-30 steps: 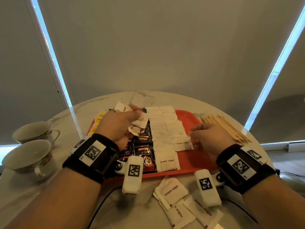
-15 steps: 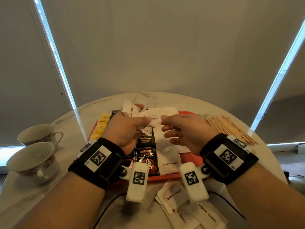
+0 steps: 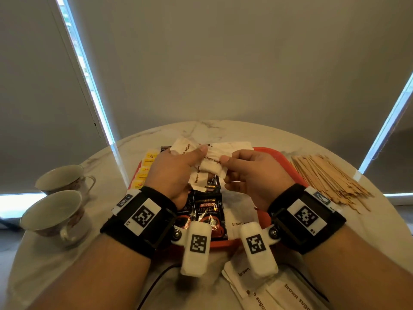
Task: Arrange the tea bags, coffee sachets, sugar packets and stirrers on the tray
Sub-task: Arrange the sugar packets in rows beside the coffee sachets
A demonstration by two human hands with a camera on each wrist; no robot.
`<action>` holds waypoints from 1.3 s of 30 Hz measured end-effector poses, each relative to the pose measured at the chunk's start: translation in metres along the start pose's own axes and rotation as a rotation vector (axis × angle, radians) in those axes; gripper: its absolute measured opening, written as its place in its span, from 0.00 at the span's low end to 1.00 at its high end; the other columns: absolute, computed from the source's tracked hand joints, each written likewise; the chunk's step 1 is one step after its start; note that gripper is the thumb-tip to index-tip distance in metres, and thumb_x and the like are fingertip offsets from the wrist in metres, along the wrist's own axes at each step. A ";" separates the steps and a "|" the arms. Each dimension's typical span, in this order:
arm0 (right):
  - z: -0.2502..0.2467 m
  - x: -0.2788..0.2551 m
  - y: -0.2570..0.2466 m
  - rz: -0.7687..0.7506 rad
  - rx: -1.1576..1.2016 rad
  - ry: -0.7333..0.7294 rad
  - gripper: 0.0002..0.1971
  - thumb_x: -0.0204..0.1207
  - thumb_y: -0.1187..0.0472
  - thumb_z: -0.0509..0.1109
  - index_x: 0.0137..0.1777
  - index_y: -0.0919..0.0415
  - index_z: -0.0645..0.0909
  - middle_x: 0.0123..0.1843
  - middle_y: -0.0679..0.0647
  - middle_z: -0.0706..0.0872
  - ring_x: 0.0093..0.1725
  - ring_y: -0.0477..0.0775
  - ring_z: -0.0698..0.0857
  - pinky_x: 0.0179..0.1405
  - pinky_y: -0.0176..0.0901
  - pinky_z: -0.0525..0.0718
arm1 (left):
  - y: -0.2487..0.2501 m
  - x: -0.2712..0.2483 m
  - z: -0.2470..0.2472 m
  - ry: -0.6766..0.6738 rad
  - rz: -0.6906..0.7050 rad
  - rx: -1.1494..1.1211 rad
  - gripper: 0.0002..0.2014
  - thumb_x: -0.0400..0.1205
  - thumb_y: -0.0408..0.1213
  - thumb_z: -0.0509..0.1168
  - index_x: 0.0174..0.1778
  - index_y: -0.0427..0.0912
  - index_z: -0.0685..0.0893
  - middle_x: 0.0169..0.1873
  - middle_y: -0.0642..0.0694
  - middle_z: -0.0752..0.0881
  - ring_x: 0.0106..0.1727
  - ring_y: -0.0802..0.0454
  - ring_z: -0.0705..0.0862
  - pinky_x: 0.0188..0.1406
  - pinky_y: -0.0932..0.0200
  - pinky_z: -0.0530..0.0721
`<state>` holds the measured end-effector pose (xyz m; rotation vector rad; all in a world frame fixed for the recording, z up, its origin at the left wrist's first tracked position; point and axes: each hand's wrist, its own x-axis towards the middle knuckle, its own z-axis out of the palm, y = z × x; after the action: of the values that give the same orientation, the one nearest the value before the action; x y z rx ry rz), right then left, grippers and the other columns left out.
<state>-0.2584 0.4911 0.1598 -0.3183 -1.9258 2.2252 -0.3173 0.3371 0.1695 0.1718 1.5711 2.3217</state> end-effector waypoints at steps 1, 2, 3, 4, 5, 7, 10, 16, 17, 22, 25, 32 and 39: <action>0.000 0.000 0.000 0.003 0.002 0.009 0.07 0.81 0.63 0.74 0.48 0.69 0.85 0.33 0.55 0.87 0.31 0.50 0.84 0.33 0.42 0.88 | -0.001 0.001 0.000 0.004 -0.005 0.002 0.08 0.84 0.33 0.73 0.55 0.33 0.87 0.48 0.31 0.94 0.47 0.33 0.95 0.46 0.38 0.94; -0.001 0.000 0.000 0.004 0.001 0.023 0.07 0.82 0.63 0.73 0.49 0.69 0.86 0.33 0.55 0.88 0.31 0.50 0.85 0.33 0.42 0.88 | -0.001 0.002 -0.001 0.007 -0.011 0.002 0.10 0.85 0.35 0.73 0.57 0.33 0.87 0.48 0.32 0.94 0.46 0.35 0.95 0.42 0.41 0.95; -0.002 0.001 0.000 0.003 -0.002 0.036 0.08 0.83 0.62 0.73 0.51 0.70 0.86 0.35 0.55 0.89 0.32 0.51 0.85 0.35 0.43 0.89 | -0.002 0.003 -0.001 0.005 -0.017 0.001 0.11 0.85 0.37 0.73 0.58 0.33 0.87 0.47 0.33 0.94 0.44 0.36 0.95 0.37 0.45 0.94; -0.002 0.001 0.000 0.002 -0.008 0.048 0.09 0.83 0.62 0.73 0.52 0.70 0.86 0.37 0.56 0.90 0.33 0.51 0.86 0.36 0.43 0.89 | -0.002 0.003 -0.002 -0.005 -0.025 0.000 0.13 0.84 0.38 0.74 0.59 0.33 0.87 0.48 0.33 0.94 0.43 0.37 0.95 0.33 0.48 0.93; -0.003 0.002 0.001 0.003 -0.013 0.061 0.10 0.83 0.61 0.73 0.52 0.70 0.86 0.38 0.58 0.90 0.34 0.52 0.86 0.36 0.43 0.89 | -0.002 0.003 -0.002 -0.025 -0.034 0.001 0.14 0.83 0.36 0.75 0.60 0.33 0.87 0.49 0.32 0.94 0.43 0.38 0.95 0.32 0.50 0.92; -0.005 0.002 0.001 0.009 -0.020 0.085 0.10 0.83 0.61 0.73 0.52 0.69 0.87 0.40 0.59 0.90 0.34 0.51 0.87 0.36 0.43 0.89 | -0.003 0.002 -0.003 -0.060 -0.034 0.035 0.13 0.80 0.29 0.75 0.60 0.33 0.87 0.50 0.32 0.94 0.44 0.39 0.95 0.34 0.51 0.92; -0.008 0.001 0.001 0.012 -0.035 0.121 0.07 0.82 0.64 0.75 0.52 0.69 0.87 0.41 0.60 0.91 0.36 0.52 0.88 0.37 0.44 0.89 | -0.007 0.003 -0.003 -0.062 0.001 0.103 0.15 0.78 0.19 0.73 0.58 0.35 0.86 0.48 0.33 0.94 0.44 0.40 0.95 0.35 0.53 0.92; -0.031 -0.004 -0.008 0.051 -0.103 0.228 0.02 0.81 0.69 0.74 0.49 0.64 0.88 0.36 0.55 0.89 0.33 0.49 0.85 0.35 0.43 0.86 | -0.008 0.008 -0.004 -0.026 -0.046 0.097 0.10 0.81 0.18 0.70 0.51 0.36 0.87 0.38 0.38 0.93 0.33 0.46 0.92 0.28 0.56 0.90; -0.036 -0.007 -0.010 0.068 -0.118 0.251 0.02 0.81 0.69 0.74 0.49 0.64 0.87 0.35 0.54 0.88 0.31 0.49 0.84 0.34 0.43 0.86 | -0.007 0.009 -0.005 -0.024 -0.054 0.090 0.09 0.82 0.19 0.70 0.50 0.37 0.86 0.34 0.39 0.92 0.31 0.47 0.91 0.27 0.57 0.89; -0.064 -0.024 -0.006 0.210 -0.202 0.323 0.06 0.80 0.74 0.70 0.53 0.69 0.85 0.30 0.57 0.85 0.26 0.49 0.79 0.29 0.45 0.77 | -0.002 0.014 -0.008 0.038 -0.103 0.047 0.06 0.85 0.25 0.70 0.52 0.41 0.86 0.35 0.41 0.92 0.30 0.50 0.91 0.25 0.58 0.87; -0.073 -0.032 -0.003 0.264 -0.267 0.359 0.07 0.80 0.74 0.70 0.56 0.69 0.85 0.46 0.66 0.92 0.29 0.52 0.80 0.26 0.43 0.75 | -0.001 0.016 -0.008 0.070 -0.129 0.018 0.06 0.87 0.27 0.69 0.55 0.42 0.84 0.34 0.43 0.92 0.29 0.52 0.92 0.24 0.59 0.87; -0.083 -0.034 0.007 0.325 -0.421 0.386 0.04 0.77 0.70 0.74 0.49 0.65 0.89 0.42 0.67 0.91 0.38 0.61 0.79 0.34 0.50 0.74 | 0.008 0.011 -0.011 0.071 -0.244 -0.040 0.12 0.82 0.20 0.68 0.55 0.40 0.83 0.45 0.40 0.89 0.39 0.47 0.90 0.30 0.54 0.86; -0.080 -0.033 0.008 0.332 -0.451 0.363 0.06 0.76 0.71 0.76 0.51 0.65 0.89 0.40 0.63 0.89 0.38 0.60 0.82 0.43 0.51 0.79 | 0.009 0.005 -0.007 0.100 -0.219 -0.071 0.16 0.78 0.13 0.55 0.52 0.35 0.80 0.51 0.37 0.85 0.49 0.41 0.89 0.40 0.49 0.85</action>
<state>-0.2040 0.5572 0.1417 -1.0923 -2.2591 1.6993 -0.3260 0.3301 0.1745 -0.1290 1.4687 2.2390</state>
